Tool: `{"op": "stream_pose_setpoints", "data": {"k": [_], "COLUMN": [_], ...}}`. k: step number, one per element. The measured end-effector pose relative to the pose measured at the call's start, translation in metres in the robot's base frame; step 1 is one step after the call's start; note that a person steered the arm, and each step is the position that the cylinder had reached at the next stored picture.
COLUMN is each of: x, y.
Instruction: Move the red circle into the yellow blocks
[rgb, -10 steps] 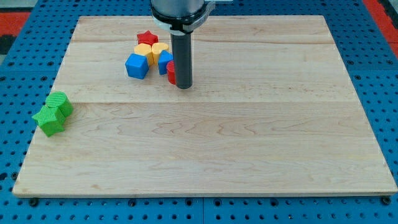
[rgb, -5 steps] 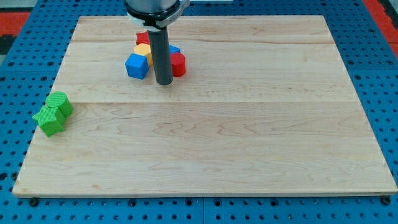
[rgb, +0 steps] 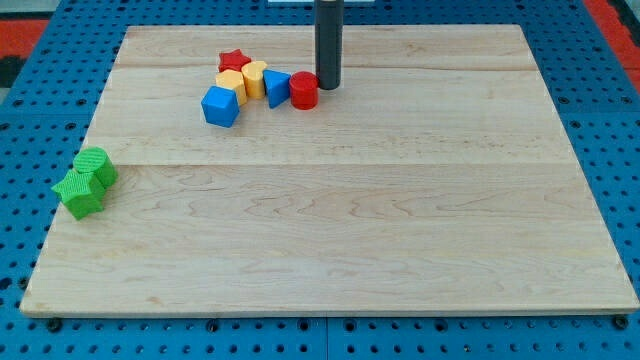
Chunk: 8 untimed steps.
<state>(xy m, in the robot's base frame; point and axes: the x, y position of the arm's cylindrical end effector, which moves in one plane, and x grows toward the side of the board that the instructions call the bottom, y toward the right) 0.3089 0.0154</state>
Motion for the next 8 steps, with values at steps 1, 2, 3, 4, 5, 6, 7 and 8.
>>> {"op": "stream_pose_setpoints", "data": {"k": [1, 2, 3, 4, 5, 6, 7, 8], "x": [0.021, 0.022, 0.020, 0.012, 0.012, 0.013, 0.063, 0.186], "y": [0.000, -0.020, -0.046, -0.057, -0.069, -0.062, -0.019, -0.068]}}
